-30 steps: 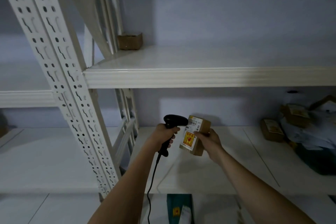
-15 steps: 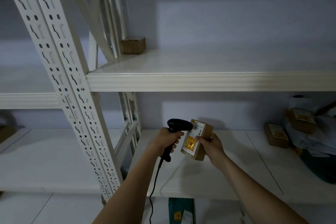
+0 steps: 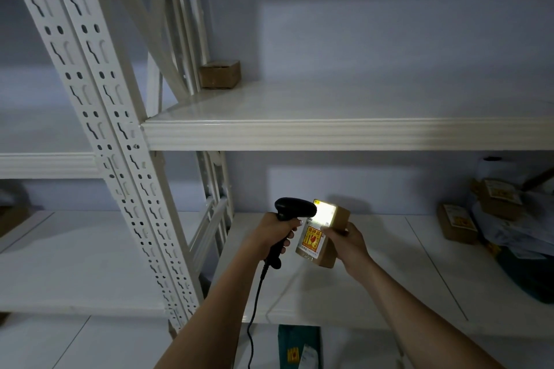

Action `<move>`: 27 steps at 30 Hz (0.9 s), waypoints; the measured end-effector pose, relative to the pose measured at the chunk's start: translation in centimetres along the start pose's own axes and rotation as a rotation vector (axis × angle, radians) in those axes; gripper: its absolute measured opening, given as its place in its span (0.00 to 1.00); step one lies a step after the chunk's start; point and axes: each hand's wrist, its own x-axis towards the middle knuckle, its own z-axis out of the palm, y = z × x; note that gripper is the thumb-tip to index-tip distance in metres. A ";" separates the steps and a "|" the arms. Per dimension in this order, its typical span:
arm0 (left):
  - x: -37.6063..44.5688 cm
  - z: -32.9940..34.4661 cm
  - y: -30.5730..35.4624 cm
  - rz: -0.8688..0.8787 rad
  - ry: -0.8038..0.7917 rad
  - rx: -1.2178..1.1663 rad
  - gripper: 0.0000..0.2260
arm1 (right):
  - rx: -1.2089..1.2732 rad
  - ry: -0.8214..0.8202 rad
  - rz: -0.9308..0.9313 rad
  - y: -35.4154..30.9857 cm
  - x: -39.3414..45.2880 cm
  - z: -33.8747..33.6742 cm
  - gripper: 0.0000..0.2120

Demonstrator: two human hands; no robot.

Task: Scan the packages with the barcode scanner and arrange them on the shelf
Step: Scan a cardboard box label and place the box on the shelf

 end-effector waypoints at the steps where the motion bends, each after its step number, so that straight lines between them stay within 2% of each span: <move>1: 0.0 0.1 0.0 -0.004 0.002 0.001 0.08 | 0.007 0.007 0.009 0.0 0.1 0.0 0.22; 18: 1.5 -0.1 -0.7 -0.033 0.003 -0.018 0.09 | -0.014 0.009 0.029 0.3 0.7 -0.2 0.22; 24: 2.0 -0.4 -1.4 -0.042 0.009 -0.034 0.06 | -0.007 0.020 0.052 0.6 1.1 0.0 0.22; 27: 2.2 -0.9 -2.8 -0.069 -0.031 -0.105 0.10 | -0.015 0.014 0.064 0.9 1.2 0.0 0.21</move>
